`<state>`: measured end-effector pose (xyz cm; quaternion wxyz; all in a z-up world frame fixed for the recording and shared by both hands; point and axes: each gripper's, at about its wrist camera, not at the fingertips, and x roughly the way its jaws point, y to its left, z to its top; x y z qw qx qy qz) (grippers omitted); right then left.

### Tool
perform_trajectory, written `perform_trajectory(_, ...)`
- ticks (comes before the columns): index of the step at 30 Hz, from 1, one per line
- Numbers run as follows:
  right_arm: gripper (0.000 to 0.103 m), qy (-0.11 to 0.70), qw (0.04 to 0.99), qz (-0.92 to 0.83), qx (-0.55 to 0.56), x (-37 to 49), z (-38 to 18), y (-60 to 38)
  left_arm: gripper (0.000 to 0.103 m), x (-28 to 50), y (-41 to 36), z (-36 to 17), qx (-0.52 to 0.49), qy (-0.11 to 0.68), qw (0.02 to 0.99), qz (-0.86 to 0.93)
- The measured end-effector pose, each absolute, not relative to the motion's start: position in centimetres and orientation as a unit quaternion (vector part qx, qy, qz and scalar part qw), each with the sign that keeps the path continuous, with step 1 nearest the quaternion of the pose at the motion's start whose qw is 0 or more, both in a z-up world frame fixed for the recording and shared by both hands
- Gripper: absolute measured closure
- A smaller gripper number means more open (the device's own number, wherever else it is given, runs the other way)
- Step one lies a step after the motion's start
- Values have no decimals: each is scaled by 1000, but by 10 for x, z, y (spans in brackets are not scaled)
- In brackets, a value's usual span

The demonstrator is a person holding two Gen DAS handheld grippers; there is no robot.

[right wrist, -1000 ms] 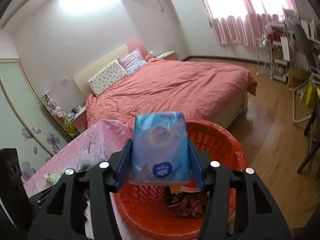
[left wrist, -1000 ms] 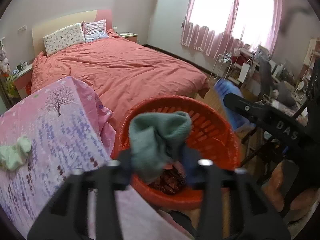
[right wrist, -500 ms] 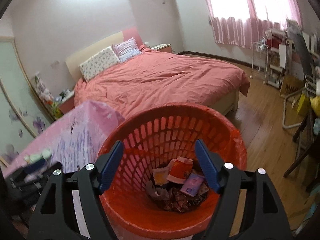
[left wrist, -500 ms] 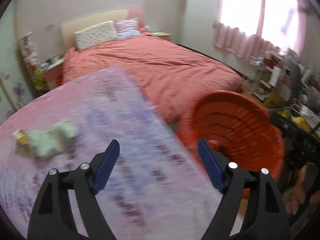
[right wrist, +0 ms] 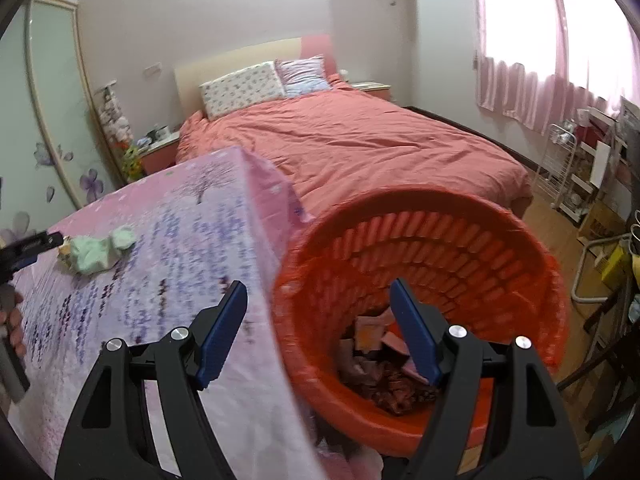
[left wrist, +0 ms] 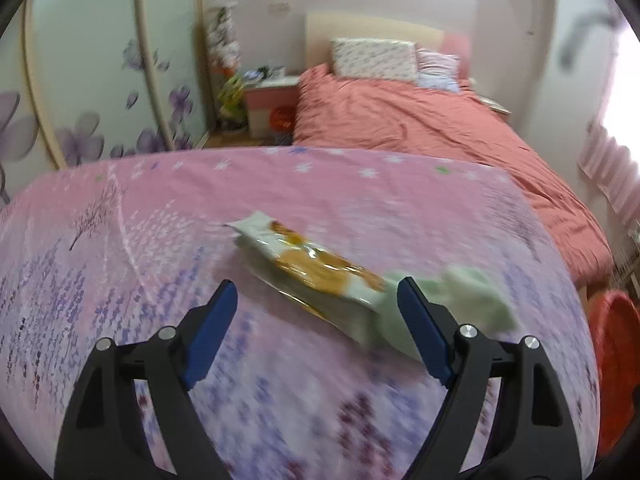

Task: Collect trash
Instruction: 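Move the left tool to the snack wrapper while the right returns to the bed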

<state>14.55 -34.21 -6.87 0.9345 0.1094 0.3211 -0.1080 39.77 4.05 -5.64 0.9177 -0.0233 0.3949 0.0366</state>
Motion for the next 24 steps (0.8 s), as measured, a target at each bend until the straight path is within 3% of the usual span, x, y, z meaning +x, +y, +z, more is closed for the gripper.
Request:
perform_trajectory(10, 30, 336, 936, -76, 76, 167, -70, -296, 23, 453, 41, -84, -40, 457, 887, 55)
perform_trajectory(13, 30, 339, 936, -64, 66, 170, -70, -282, 32, 450, 43, -89, -33, 456, 888, 54)
perform_trajectory(18, 30, 346, 936, -37, 56, 178, -73, -254, 62, 430, 67, -89, -13, 451, 892, 29)
perform_trajectory(21, 30, 352, 933, -10, 68, 193, -74, -238, 74, 421, 91, -89, -26, 453, 891, 21)
perform_trajectory(24, 33, 358, 930, 17, 87, 217, -73, -220, 77, 417, 105, -88, -27, 456, 889, 25)
